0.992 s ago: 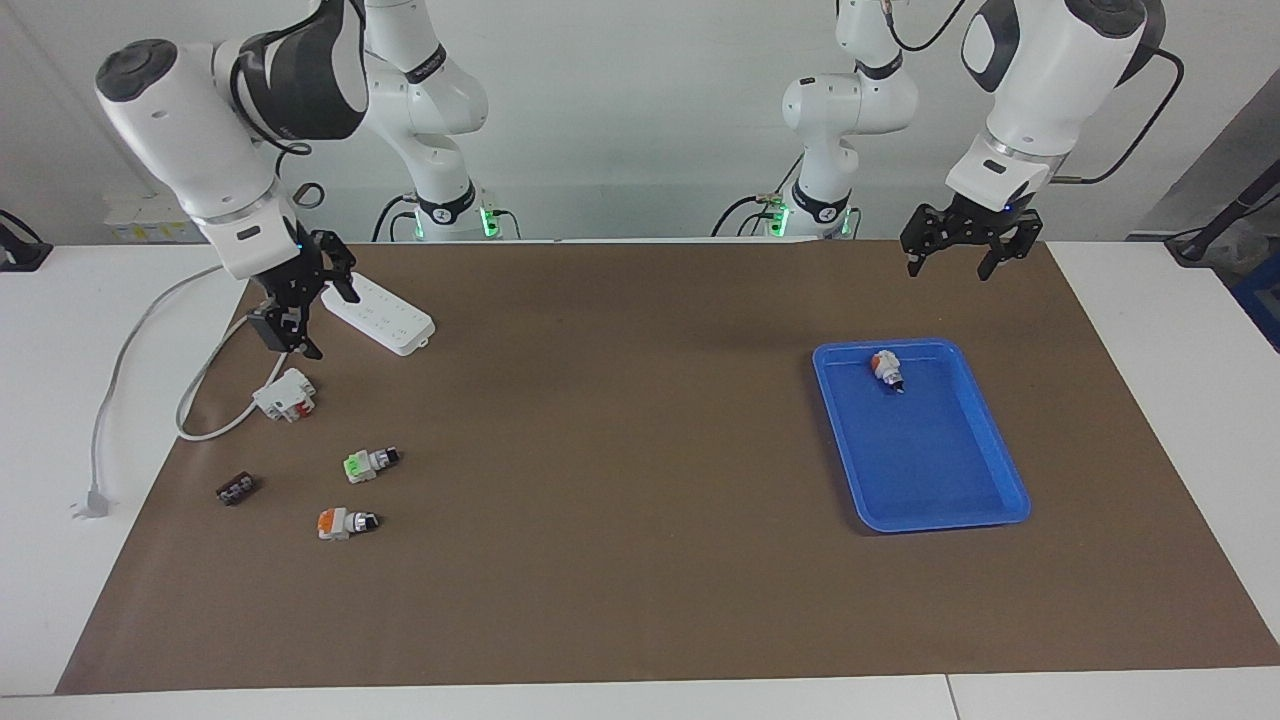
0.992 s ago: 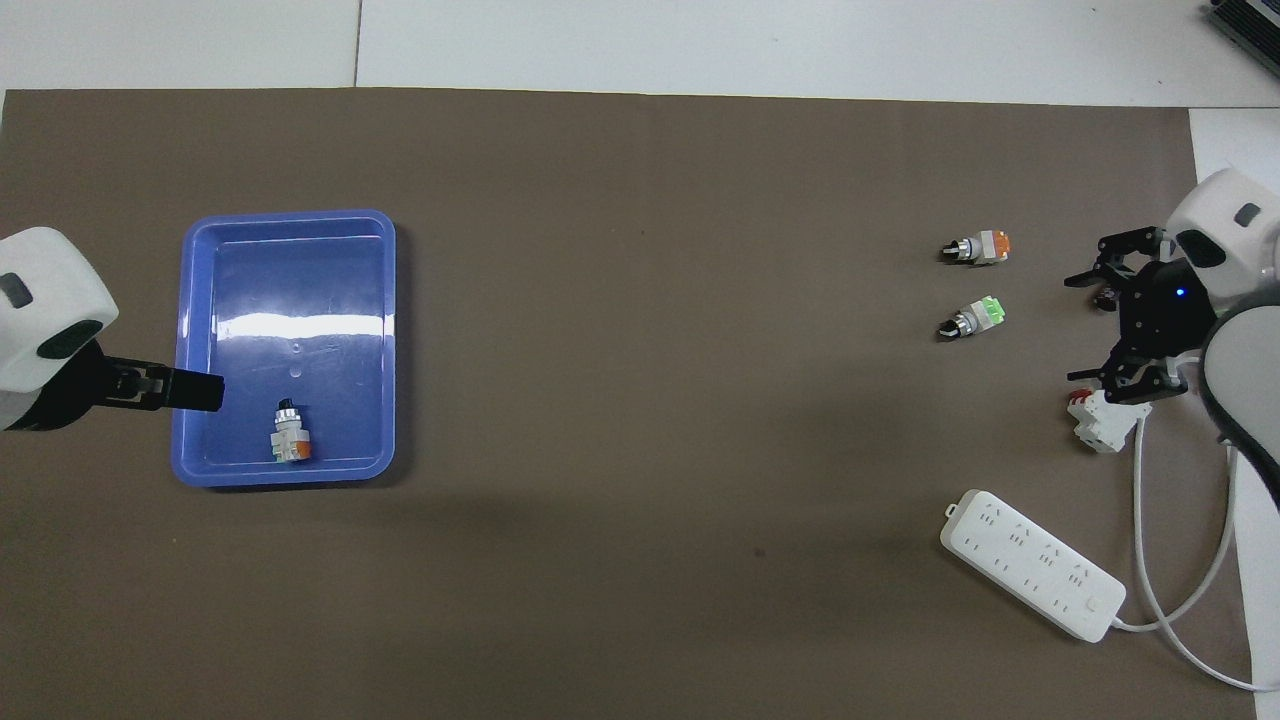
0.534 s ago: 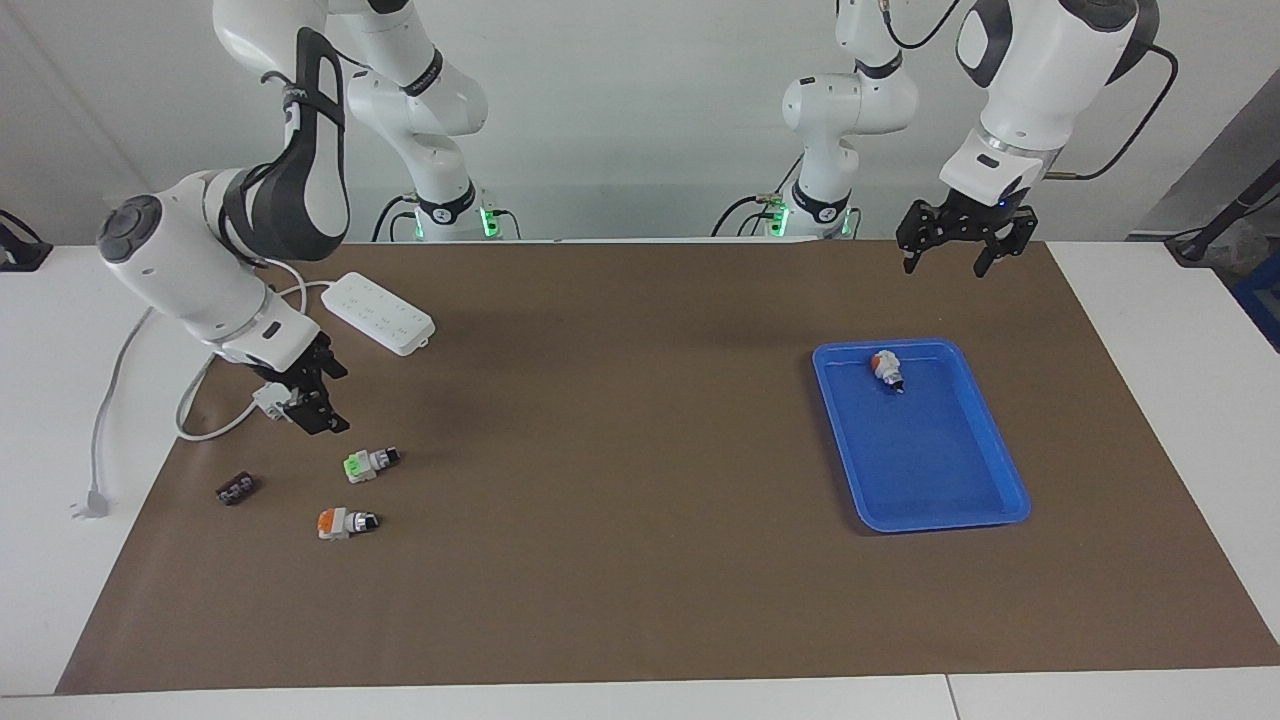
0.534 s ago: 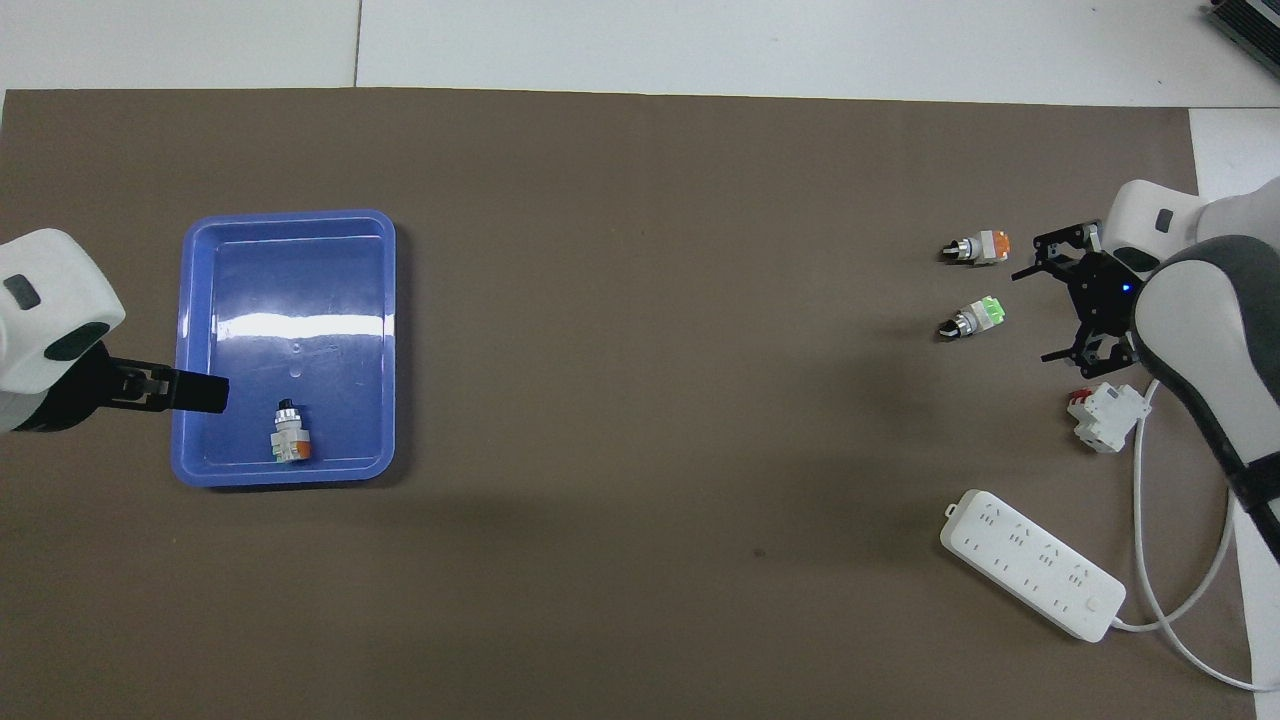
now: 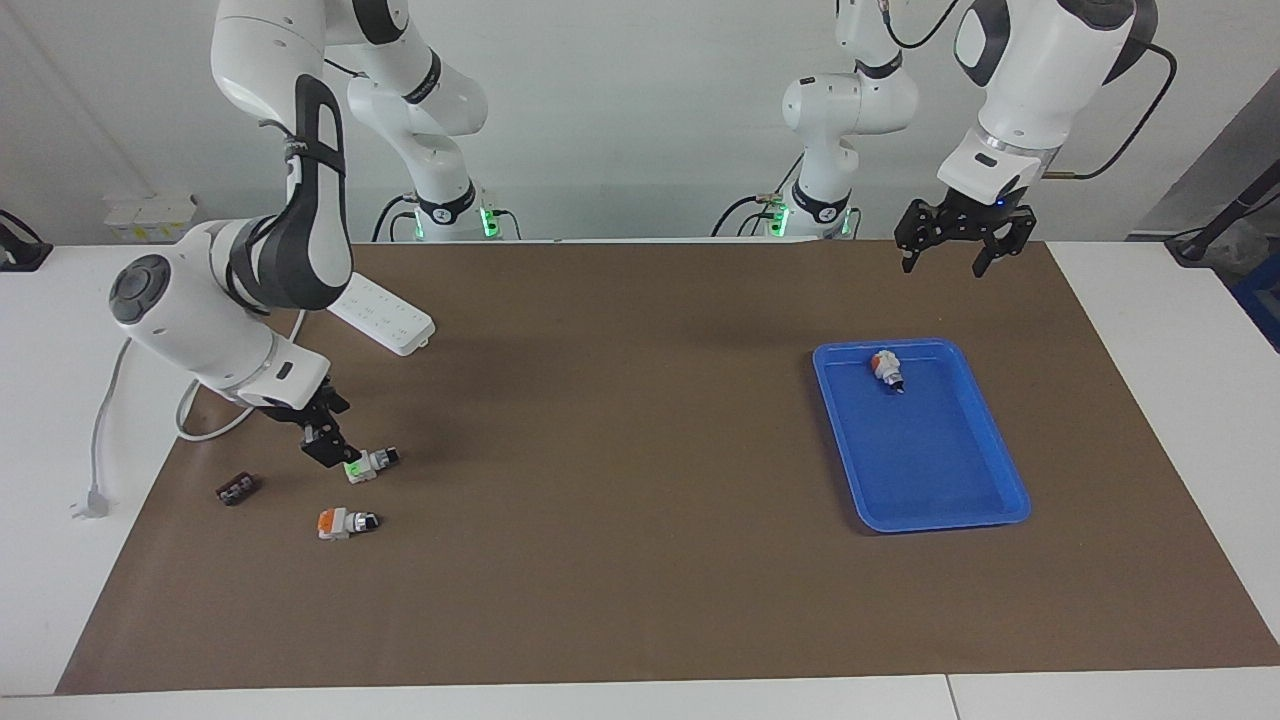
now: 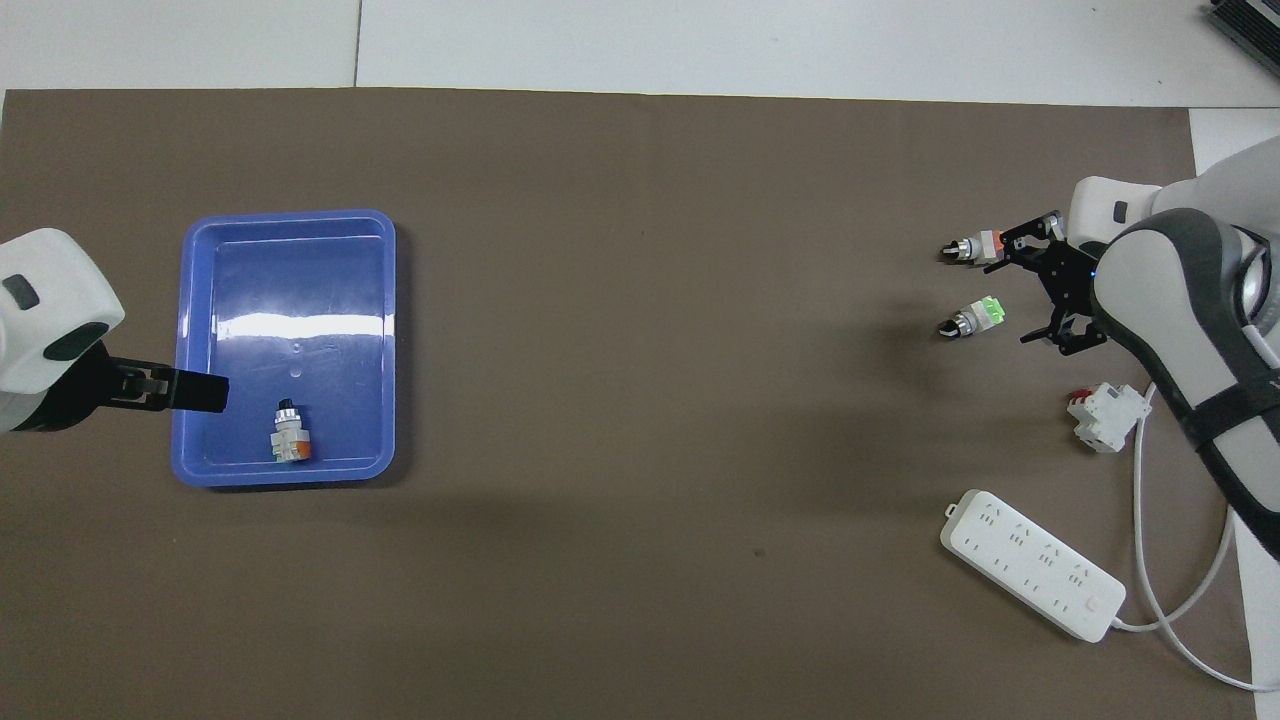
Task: Turn and place switch with both arms
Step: 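Lower the right gripper and grasp the green-topped switch module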
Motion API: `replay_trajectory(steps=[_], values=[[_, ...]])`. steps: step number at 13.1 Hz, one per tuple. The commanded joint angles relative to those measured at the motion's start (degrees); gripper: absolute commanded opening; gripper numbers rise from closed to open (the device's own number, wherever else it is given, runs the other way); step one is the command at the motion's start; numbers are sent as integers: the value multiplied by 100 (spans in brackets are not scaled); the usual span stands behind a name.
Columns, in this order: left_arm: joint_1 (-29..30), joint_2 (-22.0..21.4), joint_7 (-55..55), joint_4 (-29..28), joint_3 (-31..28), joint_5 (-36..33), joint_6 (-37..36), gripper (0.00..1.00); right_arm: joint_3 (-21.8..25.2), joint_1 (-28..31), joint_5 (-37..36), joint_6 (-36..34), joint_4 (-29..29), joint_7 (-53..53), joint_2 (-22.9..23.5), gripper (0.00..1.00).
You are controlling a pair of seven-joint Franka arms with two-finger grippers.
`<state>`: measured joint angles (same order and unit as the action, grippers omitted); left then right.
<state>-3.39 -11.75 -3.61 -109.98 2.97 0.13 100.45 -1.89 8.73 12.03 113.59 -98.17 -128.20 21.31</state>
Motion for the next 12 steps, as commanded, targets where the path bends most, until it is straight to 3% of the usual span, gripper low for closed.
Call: replay_trajectory(steps=[1, 3, 8, 12], values=[[-30, -170, 0, -208, -16, -84, 168, 100, -171, 261, 116, -64, 377, -355, 477, 93], [-74, -161, 44, -199, -7, -84, 133, 100, -407, 498, 107, -82, 579, -364, 794, 93], [-57, -222, 18, -410, -7, -75, 370, 100, -417, 551, 133, -3, 580, -329, 1067, 93], [-74, -222, 18, -428, 2, -66, 361, 100, -417, 551, 107, 14, 519, -329, 1094, 85]])
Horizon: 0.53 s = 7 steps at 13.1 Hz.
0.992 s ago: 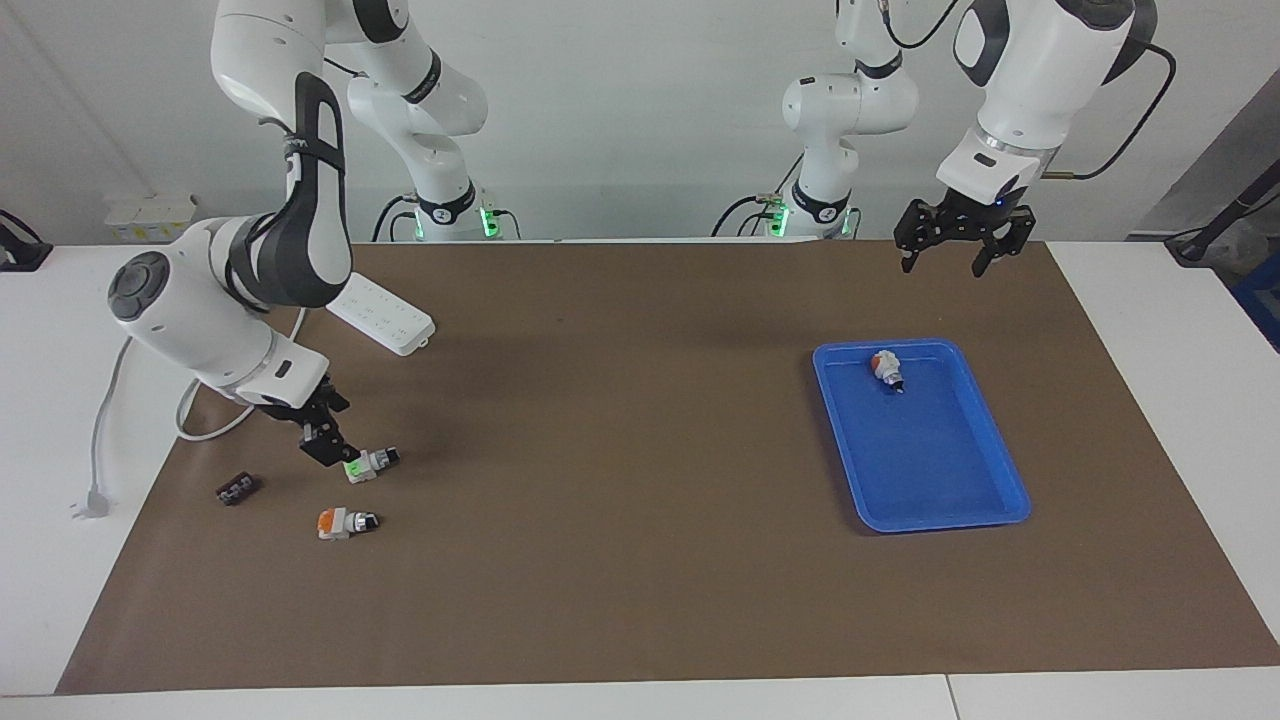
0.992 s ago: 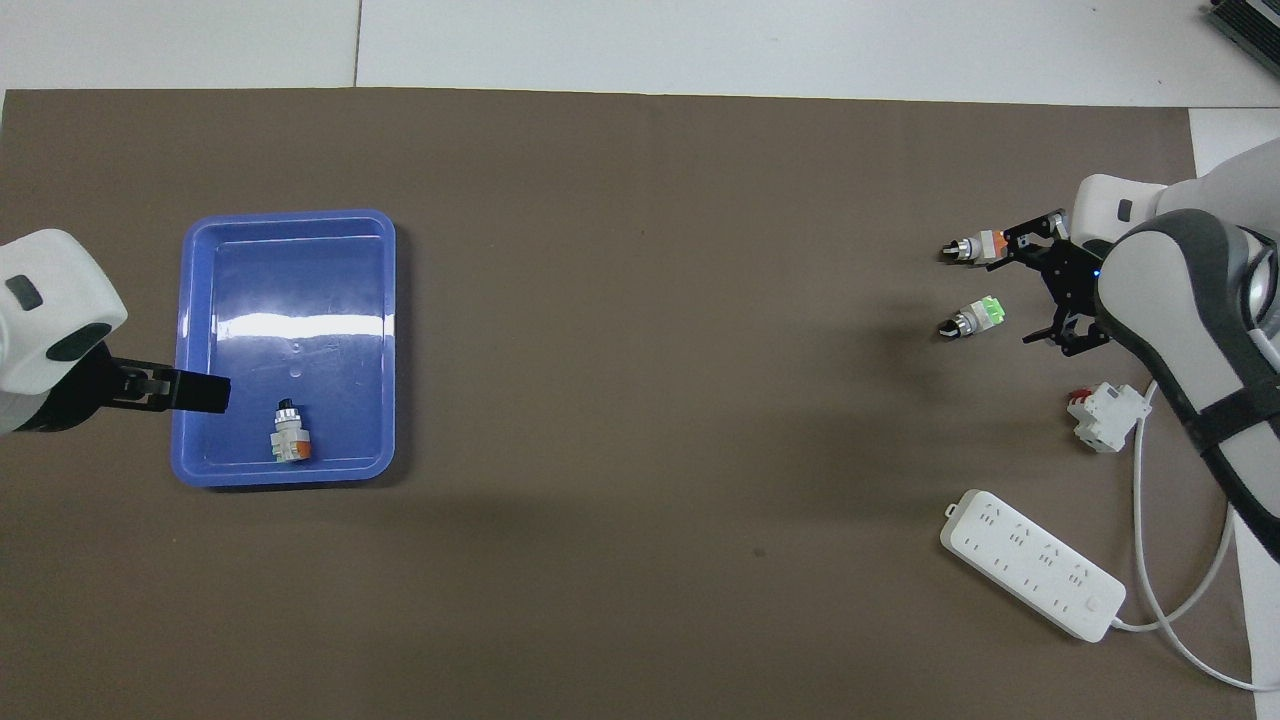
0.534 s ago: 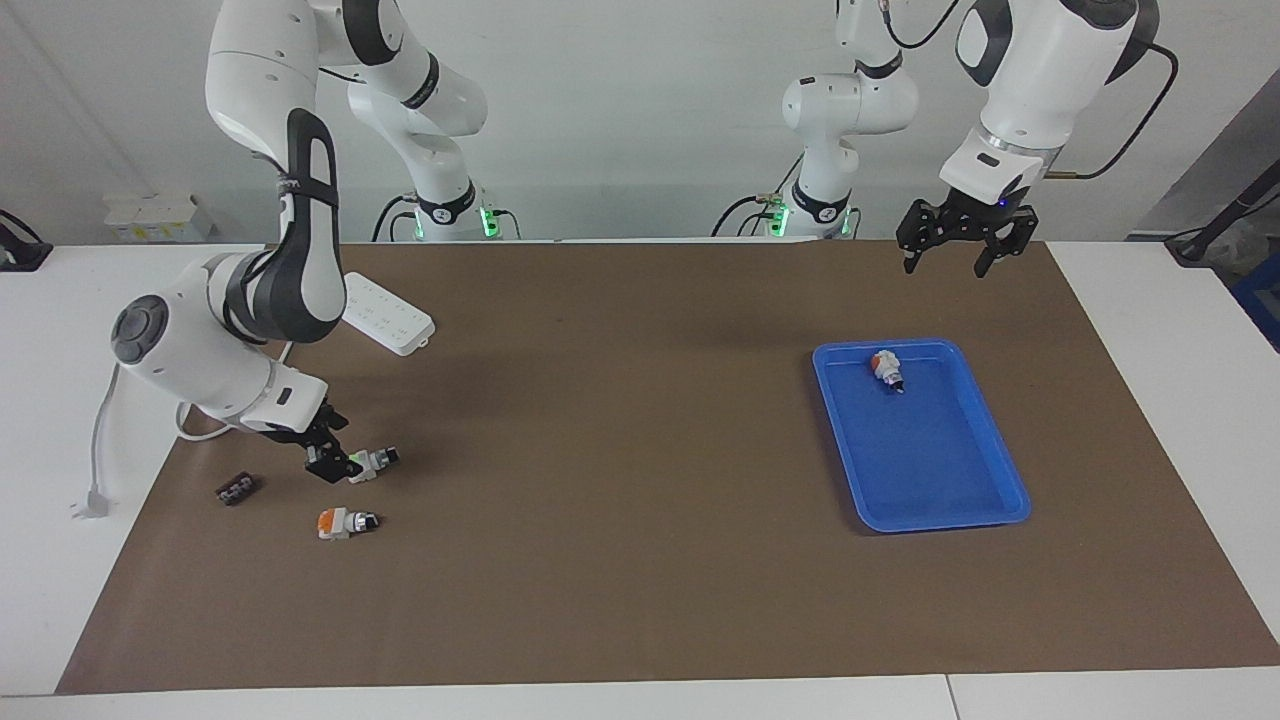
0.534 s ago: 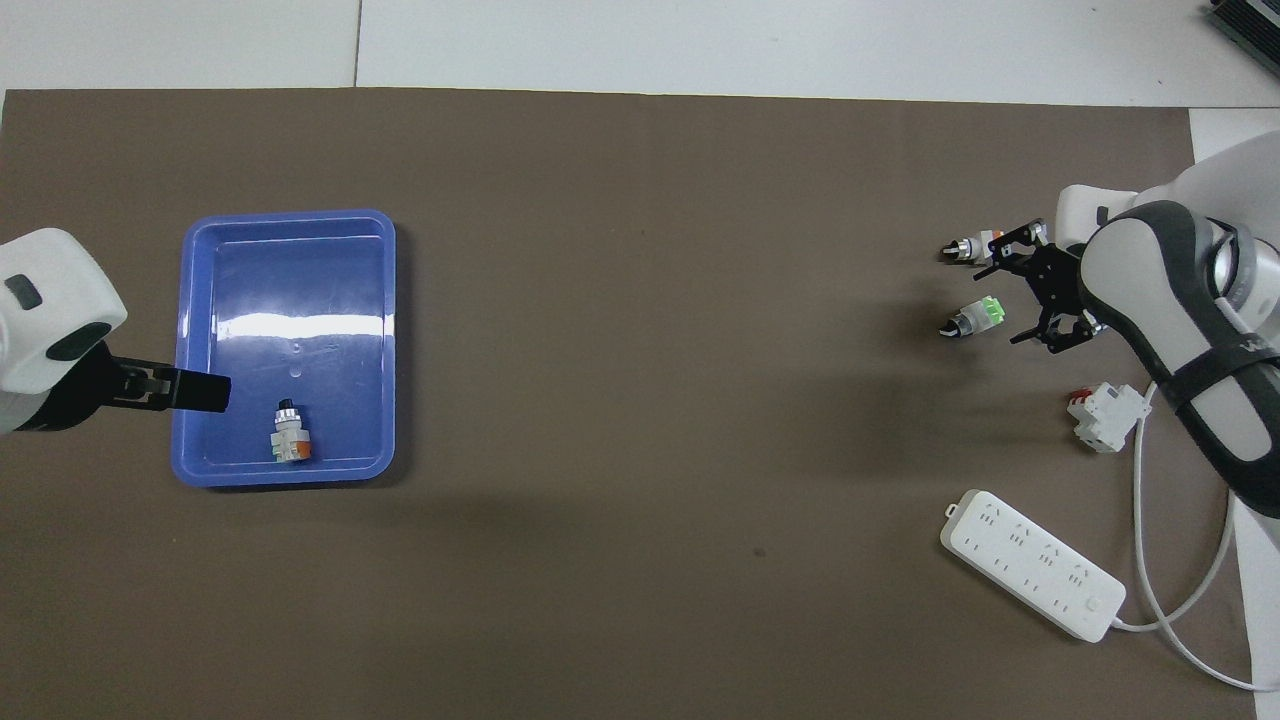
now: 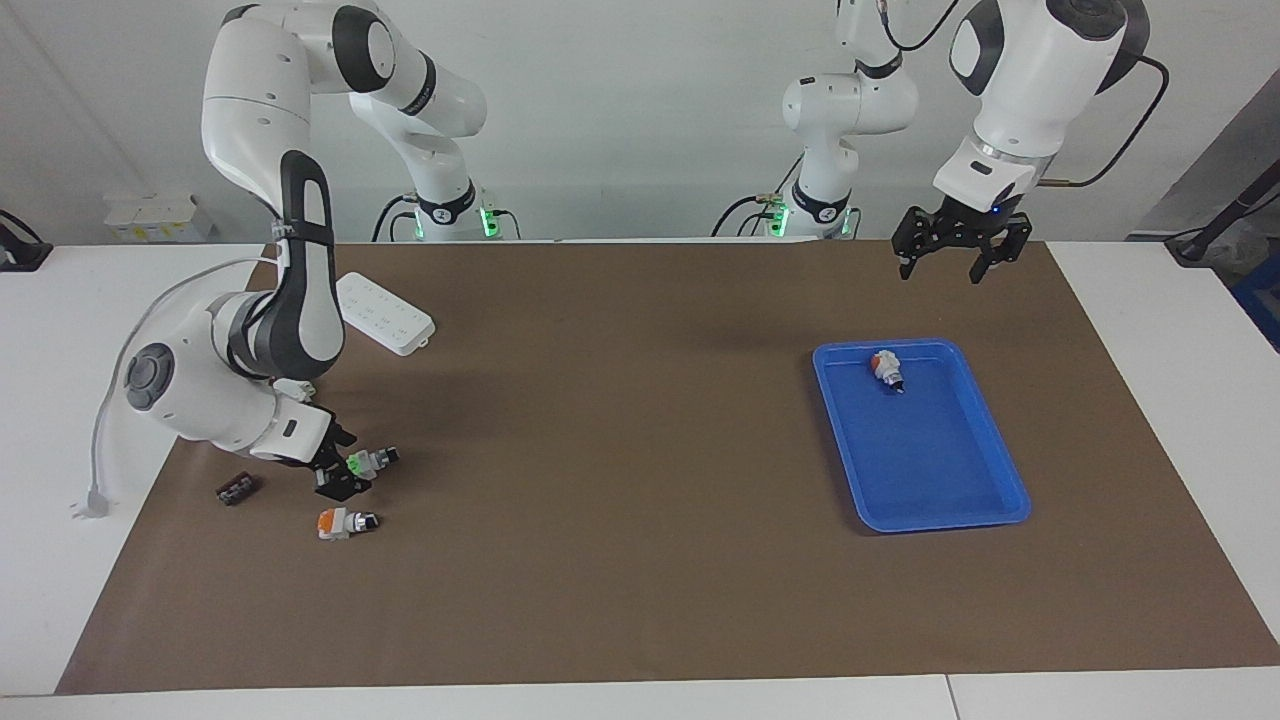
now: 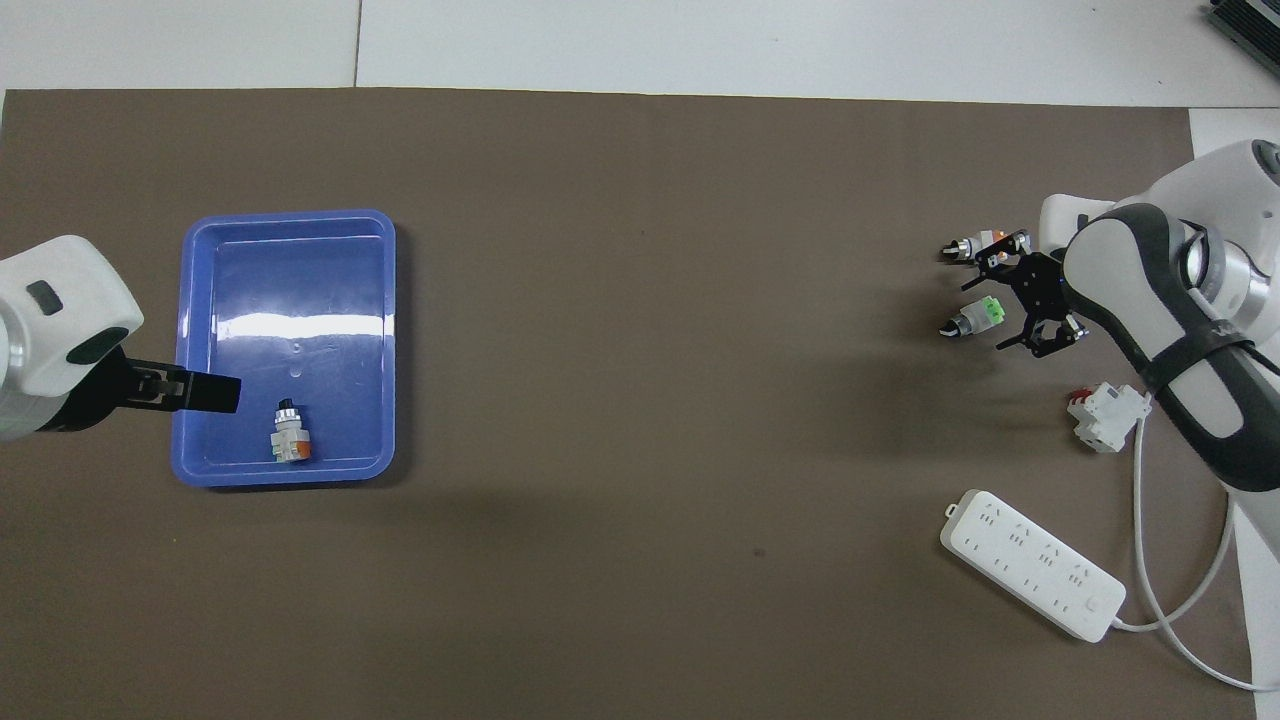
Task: Turn and place switch with both arms
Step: 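Lower the right gripper and grasp the green-topped switch module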
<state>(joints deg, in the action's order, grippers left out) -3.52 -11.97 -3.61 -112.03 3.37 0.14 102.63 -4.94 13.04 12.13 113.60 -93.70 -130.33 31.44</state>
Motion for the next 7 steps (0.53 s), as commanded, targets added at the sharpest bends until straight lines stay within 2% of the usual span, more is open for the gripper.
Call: replay_trajectory(steps=[1, 3, 6, 7], values=[[-61, -201, 18, -232, -38, -66, 143, 100, -112, 120, 114, 13, 45, -106, 81, 79], [-44, -209, 18, -240, -47, -57, 152, 100, -104, 164, 140, 31, -69, -89, 81, 67], [9, -253, 9, -346, -47, -57, 213, 100, -104, 269, 167, 136, -218, -28, 37, 66], [9, -253, 9, -355, -47, -57, 231, 100, -112, 313, 167, 136, -245, 16, 28, 58]])
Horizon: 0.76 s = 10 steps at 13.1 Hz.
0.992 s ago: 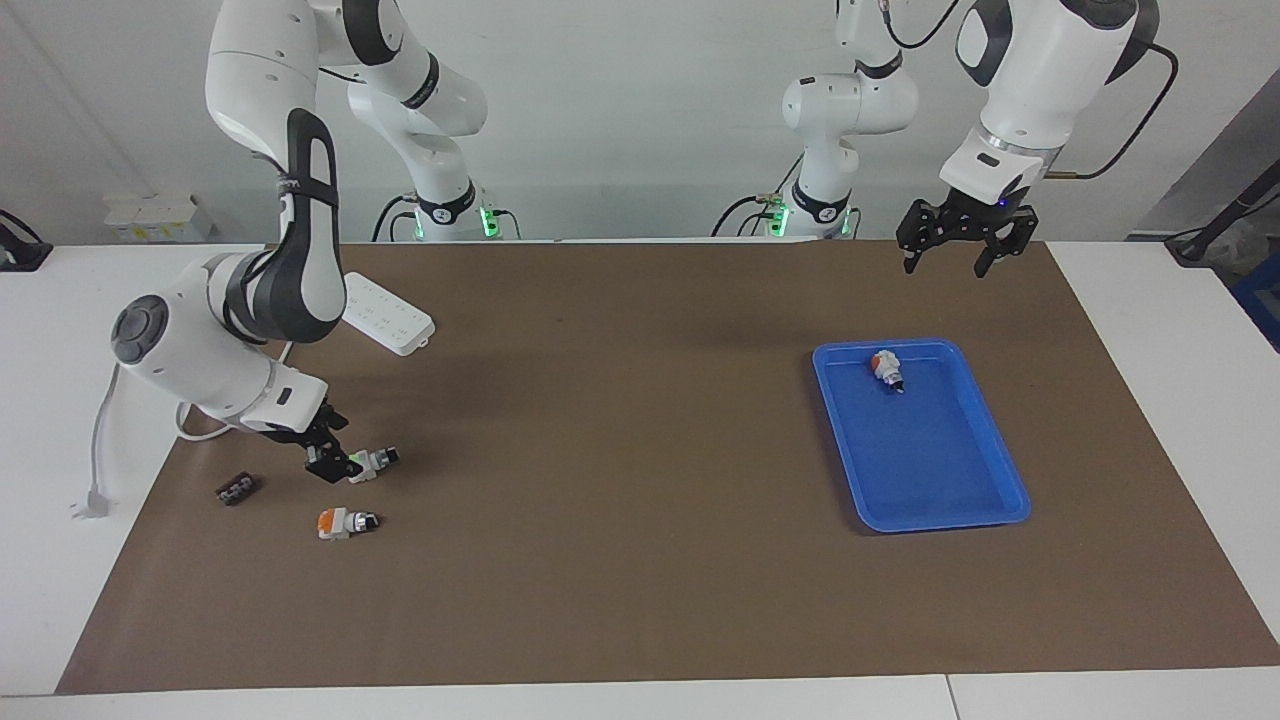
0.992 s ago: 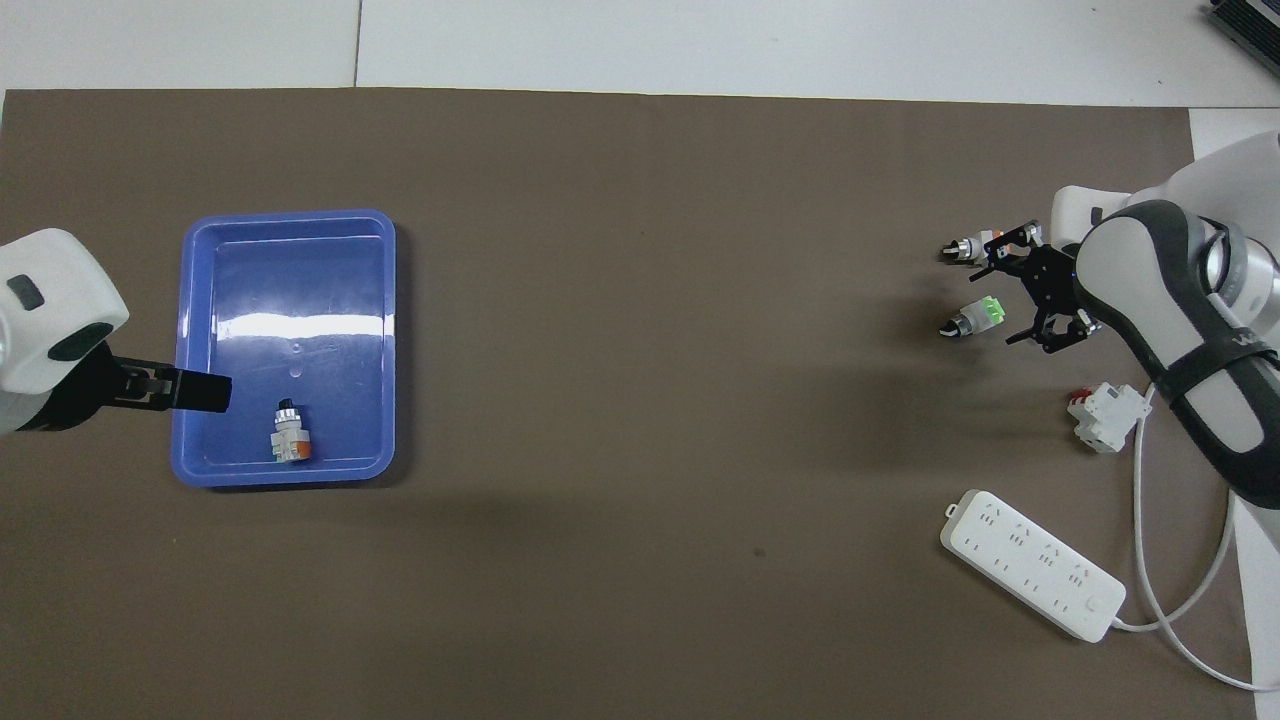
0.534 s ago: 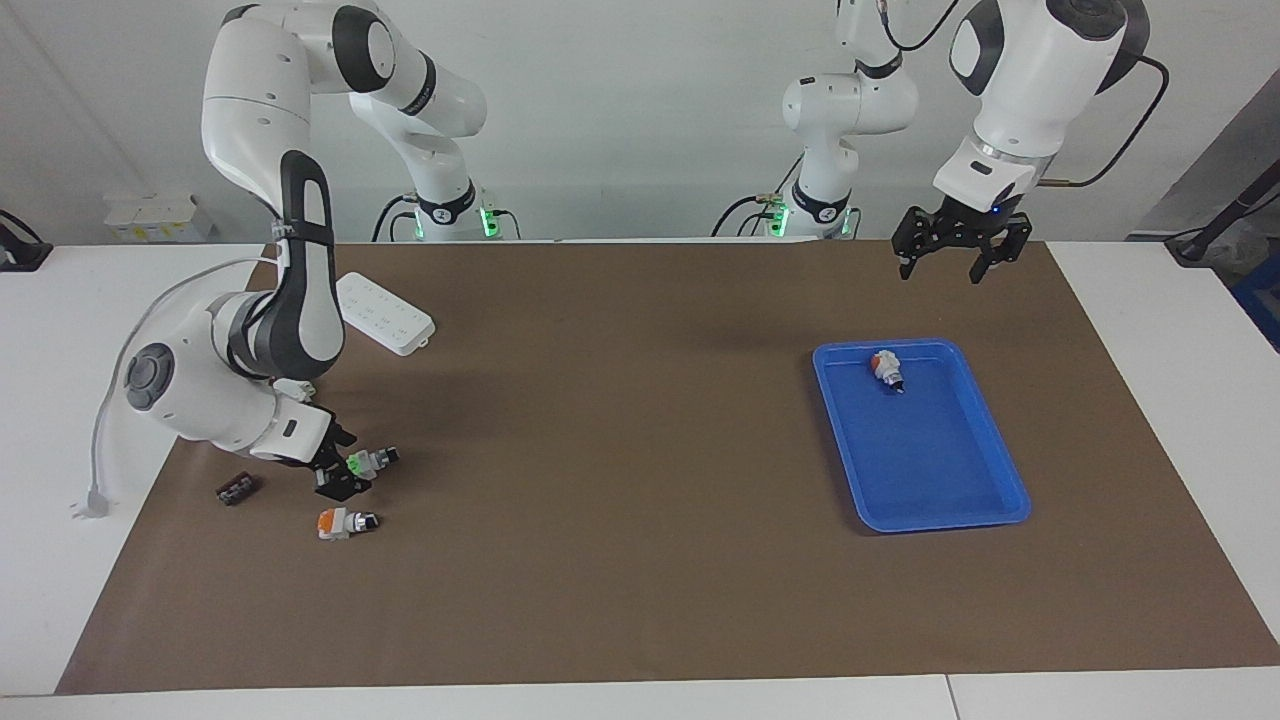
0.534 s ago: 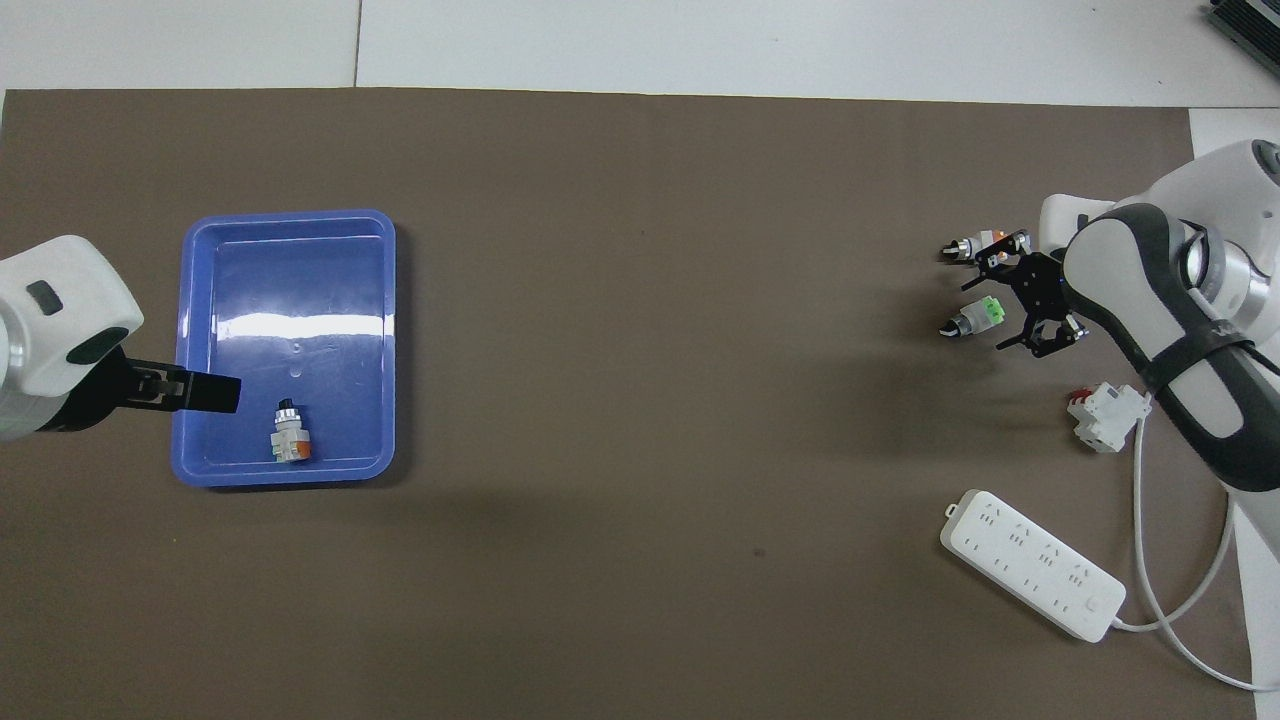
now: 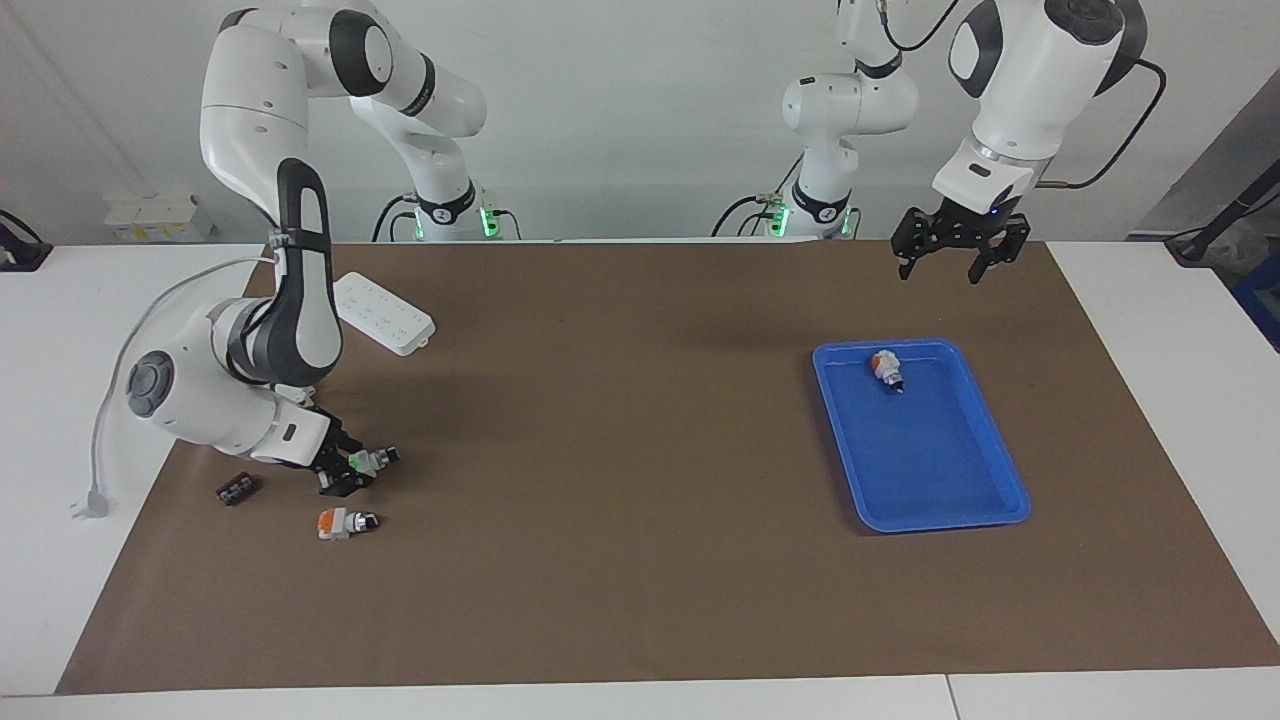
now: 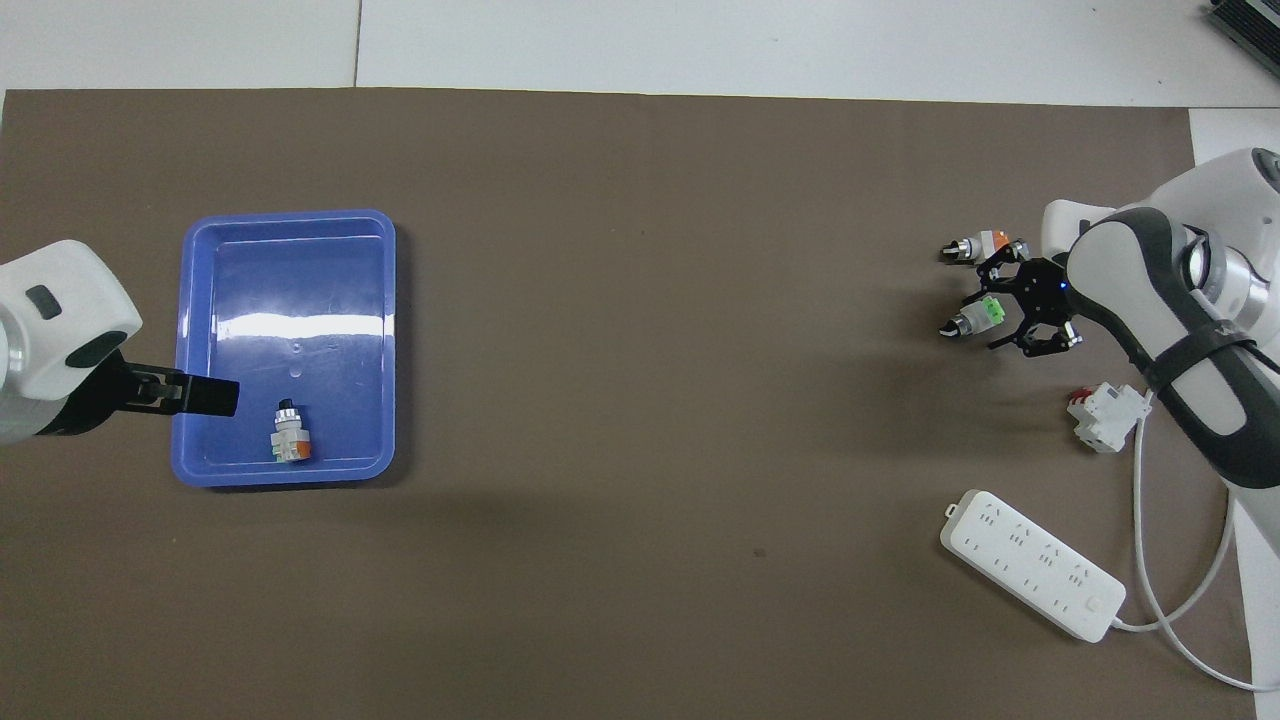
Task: Turn and place switch with both arms
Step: 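Lower the right gripper and grasp the green-topped switch module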
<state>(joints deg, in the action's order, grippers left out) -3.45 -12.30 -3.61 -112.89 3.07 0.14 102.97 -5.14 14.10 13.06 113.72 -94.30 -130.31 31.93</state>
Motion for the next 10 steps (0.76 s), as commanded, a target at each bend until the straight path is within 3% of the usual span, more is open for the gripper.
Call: replay_trajectory(steps=[1, 3, 7, 10], values=[[2, -221, 9, -268, -17, -57, 197, 100, -93, 207, 74, 124, -177, 23, -20, 44], [-59, -221, 26, -268, -17, -66, 197, 100, -93, 224, 83, 89, -238, 128, -46, 0], [-68, -212, 27, -259, -17, -57, 294, 100, -93, 251, 407, -86, -291, 375, -90, 0], [-68, -212, 27, -259, -17, -57, 294, 100, -93, 277, 907, -708, -282, 883, -195, 0]])
